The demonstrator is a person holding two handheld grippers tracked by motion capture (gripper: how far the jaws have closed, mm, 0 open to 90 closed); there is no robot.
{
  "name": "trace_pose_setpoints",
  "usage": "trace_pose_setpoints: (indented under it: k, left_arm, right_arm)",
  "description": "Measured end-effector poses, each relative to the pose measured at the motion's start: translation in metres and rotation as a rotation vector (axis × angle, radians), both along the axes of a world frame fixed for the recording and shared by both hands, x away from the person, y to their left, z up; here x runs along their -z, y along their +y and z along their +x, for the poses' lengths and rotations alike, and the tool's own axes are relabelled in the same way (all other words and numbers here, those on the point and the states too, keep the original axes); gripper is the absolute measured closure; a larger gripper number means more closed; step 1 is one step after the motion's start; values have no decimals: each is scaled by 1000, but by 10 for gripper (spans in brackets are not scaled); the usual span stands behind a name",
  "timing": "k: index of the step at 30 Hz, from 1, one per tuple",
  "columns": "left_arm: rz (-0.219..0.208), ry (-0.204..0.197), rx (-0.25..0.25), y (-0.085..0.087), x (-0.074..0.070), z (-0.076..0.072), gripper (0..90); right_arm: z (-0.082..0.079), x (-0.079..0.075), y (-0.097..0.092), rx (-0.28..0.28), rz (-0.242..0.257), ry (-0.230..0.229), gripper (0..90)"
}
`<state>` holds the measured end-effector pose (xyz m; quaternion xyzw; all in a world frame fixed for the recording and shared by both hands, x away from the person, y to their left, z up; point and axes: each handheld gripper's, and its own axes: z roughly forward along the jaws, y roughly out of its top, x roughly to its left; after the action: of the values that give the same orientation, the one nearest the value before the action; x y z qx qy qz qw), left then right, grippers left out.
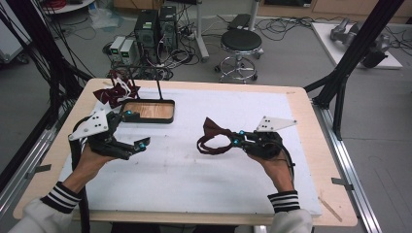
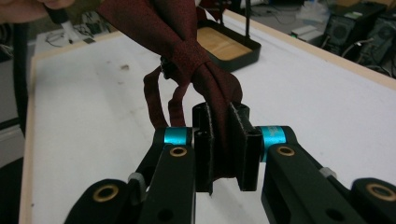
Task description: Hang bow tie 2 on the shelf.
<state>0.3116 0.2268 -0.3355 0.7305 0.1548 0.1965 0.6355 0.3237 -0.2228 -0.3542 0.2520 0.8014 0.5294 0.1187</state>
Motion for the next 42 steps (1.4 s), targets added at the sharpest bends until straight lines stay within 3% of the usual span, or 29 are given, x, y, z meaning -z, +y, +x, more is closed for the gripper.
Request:
trace_pose_setpoints:
  k: [4,11,24,42]
  left_arm:
    - [-3,-3,11,-2,-2,0,128]
    - [-9,-1,36,-11,-3,1,128]
    - [-3,3,94,-33,-3,1,128]
    - [40,19,151,-54,-5,2,132]
  right_arm:
    - [0,-2,5,-33,40,-2,809]
    - [2,-4,19,-80,58,0,809]
    - [7,1,53,-160,31,13,808]
    - [7,4,80,-219,17,12,807]
